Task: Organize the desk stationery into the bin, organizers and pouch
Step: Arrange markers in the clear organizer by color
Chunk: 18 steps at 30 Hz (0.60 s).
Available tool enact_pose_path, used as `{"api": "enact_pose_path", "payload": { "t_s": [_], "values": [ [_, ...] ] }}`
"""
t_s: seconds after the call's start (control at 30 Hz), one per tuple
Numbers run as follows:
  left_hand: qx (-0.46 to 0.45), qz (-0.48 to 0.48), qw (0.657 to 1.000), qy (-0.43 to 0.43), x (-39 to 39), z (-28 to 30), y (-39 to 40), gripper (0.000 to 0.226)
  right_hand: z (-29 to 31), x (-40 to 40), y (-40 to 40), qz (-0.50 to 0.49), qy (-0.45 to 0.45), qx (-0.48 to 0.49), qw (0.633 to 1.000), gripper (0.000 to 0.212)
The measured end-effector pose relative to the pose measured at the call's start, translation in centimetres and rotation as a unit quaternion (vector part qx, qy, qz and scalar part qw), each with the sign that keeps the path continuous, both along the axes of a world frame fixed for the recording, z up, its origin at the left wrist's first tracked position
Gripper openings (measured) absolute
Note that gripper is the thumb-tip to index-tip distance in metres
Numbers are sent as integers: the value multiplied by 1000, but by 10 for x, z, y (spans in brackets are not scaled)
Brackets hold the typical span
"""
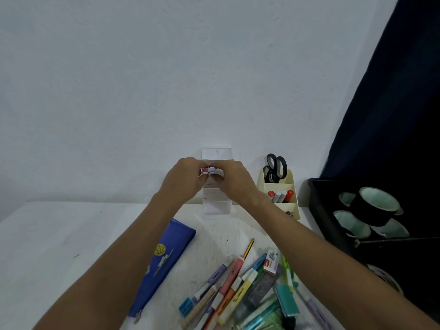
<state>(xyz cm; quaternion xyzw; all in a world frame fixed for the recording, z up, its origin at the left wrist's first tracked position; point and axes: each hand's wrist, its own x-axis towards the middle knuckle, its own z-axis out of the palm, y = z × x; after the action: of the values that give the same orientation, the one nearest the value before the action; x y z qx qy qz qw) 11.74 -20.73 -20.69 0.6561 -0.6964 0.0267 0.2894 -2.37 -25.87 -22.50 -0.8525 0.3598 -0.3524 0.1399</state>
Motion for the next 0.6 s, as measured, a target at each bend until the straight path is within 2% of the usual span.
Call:
{"api": "enact_pose_path", "payload": {
  "t_s": [0.4, 0.6],
  "values": [
    [-28, -19, 999, 23, -1, -2, 1, 19, -4, 6, -1, -33, 0, -10, 999, 22],
    [5, -14, 1000, 12, 1, -2, -1, 20, 5, -4, 4, -12, 10, 13, 1000, 23]
  ]
}}
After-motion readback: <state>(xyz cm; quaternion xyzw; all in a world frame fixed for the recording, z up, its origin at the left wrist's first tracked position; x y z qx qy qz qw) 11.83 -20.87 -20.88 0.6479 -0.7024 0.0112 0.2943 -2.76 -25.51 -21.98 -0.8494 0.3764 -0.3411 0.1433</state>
